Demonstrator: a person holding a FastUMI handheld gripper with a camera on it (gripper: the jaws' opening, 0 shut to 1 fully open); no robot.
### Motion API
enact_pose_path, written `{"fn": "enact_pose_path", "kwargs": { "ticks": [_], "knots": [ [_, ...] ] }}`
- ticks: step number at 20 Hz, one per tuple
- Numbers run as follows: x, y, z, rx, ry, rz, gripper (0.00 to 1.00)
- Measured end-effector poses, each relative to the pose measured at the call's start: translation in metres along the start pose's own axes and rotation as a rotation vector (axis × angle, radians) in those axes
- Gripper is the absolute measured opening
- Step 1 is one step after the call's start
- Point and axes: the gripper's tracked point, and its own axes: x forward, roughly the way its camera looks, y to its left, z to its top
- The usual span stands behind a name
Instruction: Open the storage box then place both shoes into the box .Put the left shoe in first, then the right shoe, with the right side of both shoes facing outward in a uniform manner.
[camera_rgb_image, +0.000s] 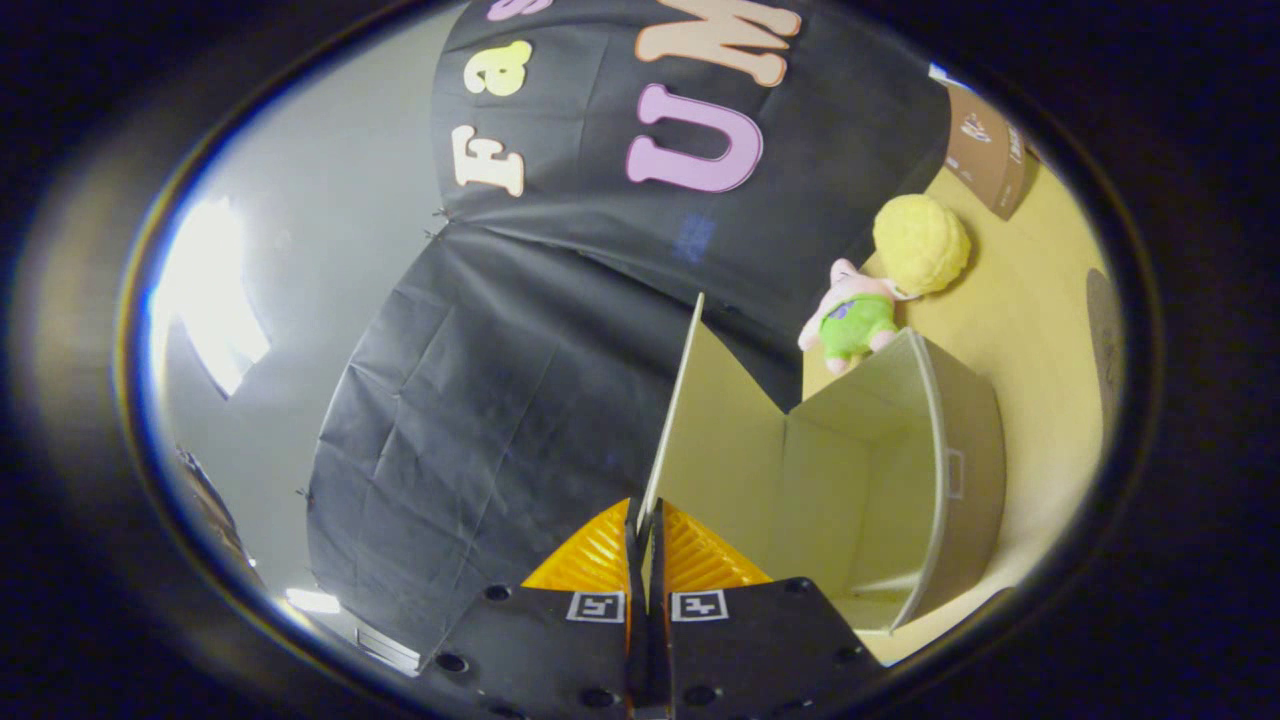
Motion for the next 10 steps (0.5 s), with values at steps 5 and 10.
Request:
{"fn": "enact_pose_path", "kwargs": {
  "ticks": [5,10],
  "knots": [
    [0.040,0.030,-0.021,-0.085,0.012,-0.003,0.03],
    [0.081,0.048,-0.053,-0.153,0.044,-0.007,0.03]
  ]
}}
